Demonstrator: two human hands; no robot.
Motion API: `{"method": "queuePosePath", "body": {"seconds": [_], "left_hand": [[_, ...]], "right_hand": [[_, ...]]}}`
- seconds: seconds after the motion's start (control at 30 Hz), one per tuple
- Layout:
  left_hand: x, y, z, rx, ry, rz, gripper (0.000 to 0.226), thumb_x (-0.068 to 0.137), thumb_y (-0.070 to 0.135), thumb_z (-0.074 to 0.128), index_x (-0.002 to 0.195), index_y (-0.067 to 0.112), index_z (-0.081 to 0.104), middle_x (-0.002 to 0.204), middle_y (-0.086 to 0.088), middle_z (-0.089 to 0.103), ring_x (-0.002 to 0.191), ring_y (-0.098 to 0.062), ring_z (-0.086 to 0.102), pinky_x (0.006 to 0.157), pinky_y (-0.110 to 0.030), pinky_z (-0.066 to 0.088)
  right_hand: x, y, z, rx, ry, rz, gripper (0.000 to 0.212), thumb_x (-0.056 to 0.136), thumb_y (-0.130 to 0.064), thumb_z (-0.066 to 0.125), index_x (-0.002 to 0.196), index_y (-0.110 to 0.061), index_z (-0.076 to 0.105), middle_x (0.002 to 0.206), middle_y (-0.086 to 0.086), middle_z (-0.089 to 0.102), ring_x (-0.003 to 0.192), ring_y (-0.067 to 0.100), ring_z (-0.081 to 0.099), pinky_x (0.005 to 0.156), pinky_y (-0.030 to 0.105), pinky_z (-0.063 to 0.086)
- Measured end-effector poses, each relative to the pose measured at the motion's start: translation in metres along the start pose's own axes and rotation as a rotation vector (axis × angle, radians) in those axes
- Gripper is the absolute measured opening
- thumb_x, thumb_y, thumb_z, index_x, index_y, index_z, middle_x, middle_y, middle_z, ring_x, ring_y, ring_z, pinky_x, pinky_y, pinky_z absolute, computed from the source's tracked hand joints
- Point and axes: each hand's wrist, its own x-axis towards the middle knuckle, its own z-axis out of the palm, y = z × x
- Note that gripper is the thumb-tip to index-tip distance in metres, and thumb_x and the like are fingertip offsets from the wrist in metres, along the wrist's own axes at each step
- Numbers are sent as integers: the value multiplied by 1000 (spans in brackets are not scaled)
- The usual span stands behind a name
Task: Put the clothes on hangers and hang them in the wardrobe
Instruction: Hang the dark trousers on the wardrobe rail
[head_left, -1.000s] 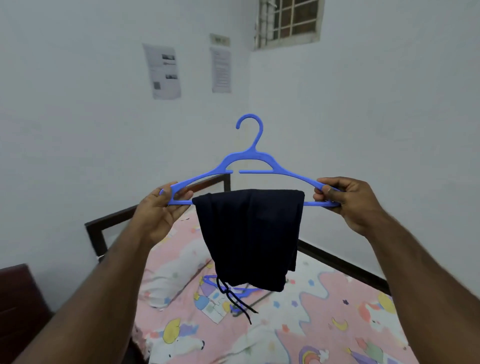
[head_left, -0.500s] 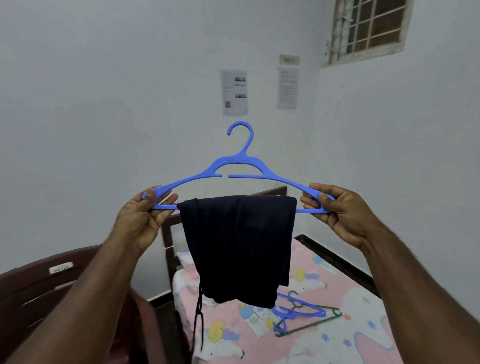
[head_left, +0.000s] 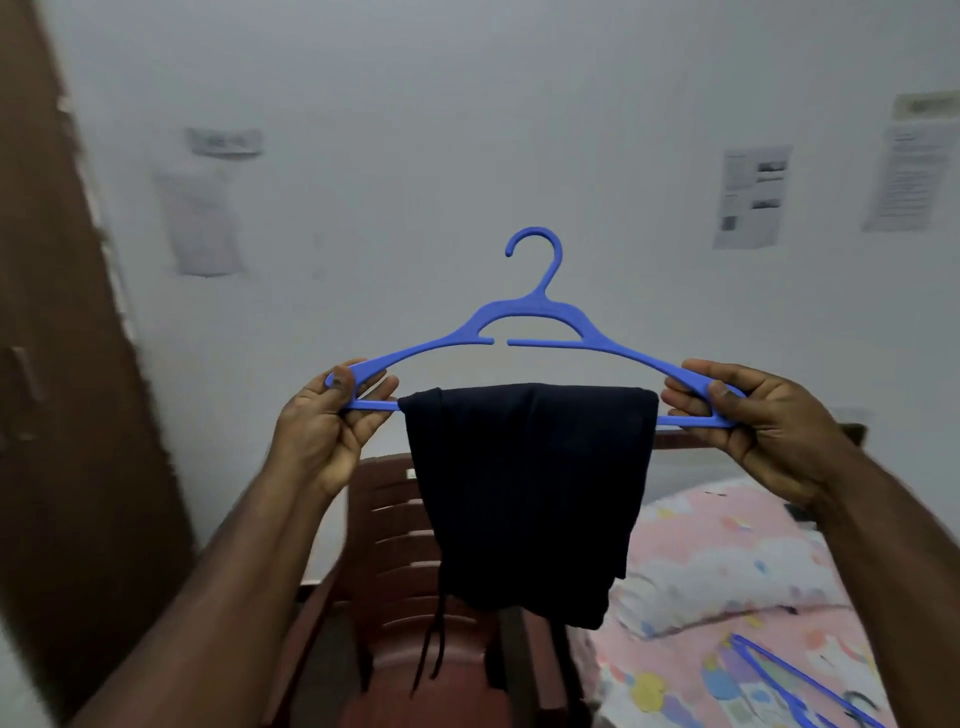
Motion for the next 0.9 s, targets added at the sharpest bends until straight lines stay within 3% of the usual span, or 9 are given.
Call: {"method": "queuePosePath", "body": {"seconds": [0.23,0.5,0.63,0.9], "left_hand": [[-39,96,-100,22,106,102,23,103,22,50,109,3,61,96,-14,76,89,-28,76,66,-33,62],[-95,181,-176,73,244,227,21,104,20,49,108,5,62,97,-16,76,88,-27,76,67,-33,63],[-124,220,-207,77,336,310,19,103,21,50,105,6,62,97,-16,76,90,-28,76,72,-35,64],[-174,287,-258,132,515,473,20,104,22,48,108,6,60,93,-13,77,86,-25,77,65,-32,62]], "right_hand": [[-1,31,121,60,-154,45,36,88,-10,51,122,-4,63,117,18,71,108,29,70,78,31,61],[-7,63,225,146,-338,98,33,103,-3,38,129,-2,59,127,20,66,114,34,67,89,41,57],[-10,62,284,166,-488,123,39,91,-12,48,128,-6,61,126,17,68,113,33,68,80,40,61],[-15,72,391,258,-772,141,45,87,-9,48,131,-1,57,126,20,67,114,37,66,88,44,57]]}}
